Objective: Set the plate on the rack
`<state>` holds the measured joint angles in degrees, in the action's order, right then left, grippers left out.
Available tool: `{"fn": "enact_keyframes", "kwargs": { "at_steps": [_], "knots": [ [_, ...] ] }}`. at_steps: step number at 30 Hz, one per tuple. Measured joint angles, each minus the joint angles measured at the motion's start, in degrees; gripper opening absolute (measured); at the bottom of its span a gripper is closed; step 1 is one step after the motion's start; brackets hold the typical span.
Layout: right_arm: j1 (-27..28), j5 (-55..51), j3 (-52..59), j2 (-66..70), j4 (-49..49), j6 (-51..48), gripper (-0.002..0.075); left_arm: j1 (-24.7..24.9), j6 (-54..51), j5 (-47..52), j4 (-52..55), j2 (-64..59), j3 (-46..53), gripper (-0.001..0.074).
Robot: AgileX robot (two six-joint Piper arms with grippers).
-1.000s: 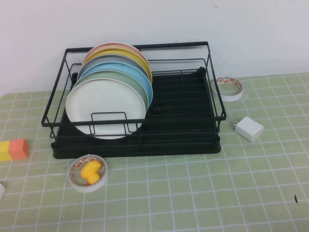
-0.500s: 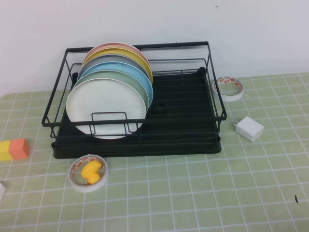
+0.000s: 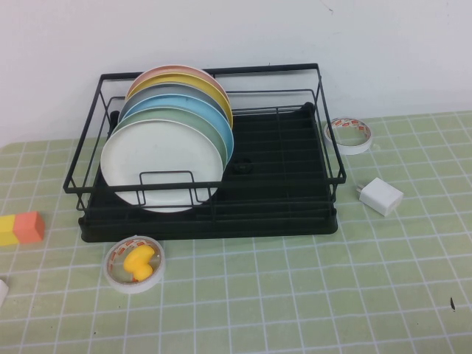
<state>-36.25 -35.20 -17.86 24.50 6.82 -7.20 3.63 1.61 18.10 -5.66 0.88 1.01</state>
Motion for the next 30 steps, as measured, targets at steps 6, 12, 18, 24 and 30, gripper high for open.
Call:
{"fn": "enact_keyframes", "kwargs": {
  "at_steps": [6, 12, 18, 24, 30],
  "knots": [
    [0.0, 0.0, 0.0, 0.0, 0.0, 0.0, -0.0002, 1.1, 0.0, 0.0, 0.0, 0.0, 0.0, 0.0000],
    [0.0, 0.0, 0.0, 0.0, 0.0, 0.0, -0.0002, 1.2, 0.0, 0.0, 0.0, 0.0, 0.0, -0.0001],
    [0.0, 0.0, 0.0, 0.0, 0.0, 0.0, -0.0002, 1.2, 0.0, 0.1, -0.4, 0.0, 0.0, -0.0001],
    [0.0, 0.0, 0.0, 0.0, 0.0, 0.0, -0.0002, 1.2, 0.0, 0.1, -0.5, 0.0, 0.0, -0.0001],
    [0.0, 0.0, 0.0, -0.4, -2.1, -2.4, -0.0002, 1.2, 0.0, 0.1, -0.6, 0.0, 0.0, -0.0001]
  ]
}}
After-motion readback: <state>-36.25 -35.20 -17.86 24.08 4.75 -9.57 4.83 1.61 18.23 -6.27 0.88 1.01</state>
